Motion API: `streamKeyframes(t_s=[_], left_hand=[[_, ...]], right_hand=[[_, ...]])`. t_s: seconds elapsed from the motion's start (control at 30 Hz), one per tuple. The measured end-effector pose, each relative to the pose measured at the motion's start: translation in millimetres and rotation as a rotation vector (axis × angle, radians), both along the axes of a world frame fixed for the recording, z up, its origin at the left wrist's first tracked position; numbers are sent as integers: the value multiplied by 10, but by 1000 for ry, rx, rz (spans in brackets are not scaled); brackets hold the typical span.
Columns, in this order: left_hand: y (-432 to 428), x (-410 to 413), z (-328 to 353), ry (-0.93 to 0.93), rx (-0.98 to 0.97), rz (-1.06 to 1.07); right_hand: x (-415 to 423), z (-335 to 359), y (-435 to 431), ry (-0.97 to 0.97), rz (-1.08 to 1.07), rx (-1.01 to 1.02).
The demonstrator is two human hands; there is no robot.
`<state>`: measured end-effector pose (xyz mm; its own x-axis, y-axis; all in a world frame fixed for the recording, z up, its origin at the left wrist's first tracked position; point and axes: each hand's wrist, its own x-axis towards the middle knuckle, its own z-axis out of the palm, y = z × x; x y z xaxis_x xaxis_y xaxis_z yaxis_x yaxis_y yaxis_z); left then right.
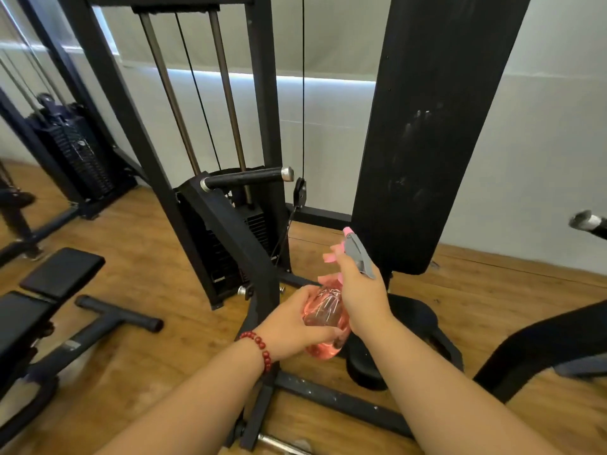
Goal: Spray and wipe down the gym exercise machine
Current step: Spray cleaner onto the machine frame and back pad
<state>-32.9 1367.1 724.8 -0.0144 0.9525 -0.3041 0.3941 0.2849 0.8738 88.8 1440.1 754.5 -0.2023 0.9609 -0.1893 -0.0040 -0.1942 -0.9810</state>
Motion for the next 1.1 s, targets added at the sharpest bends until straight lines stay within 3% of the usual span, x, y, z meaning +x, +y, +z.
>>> streamKeyframes(t_s=[0.33,0.6,0.87,1.1], left_hand=[[-573,62,-546,-40,-121,-115],[-1378,-533,-692,23,-137,-131],[-2579,-1141,-970,46,-206,22],[-3438,-1120,-1005,36,-220,242]], right_hand=[[106,-484,-713,-48,-10,-128],[-441,-843,-1510,-66,16,-142],[-1064,-1056,-2496,-79,184,-168],[-1194,-1106,-3052,-125,499,-148]])
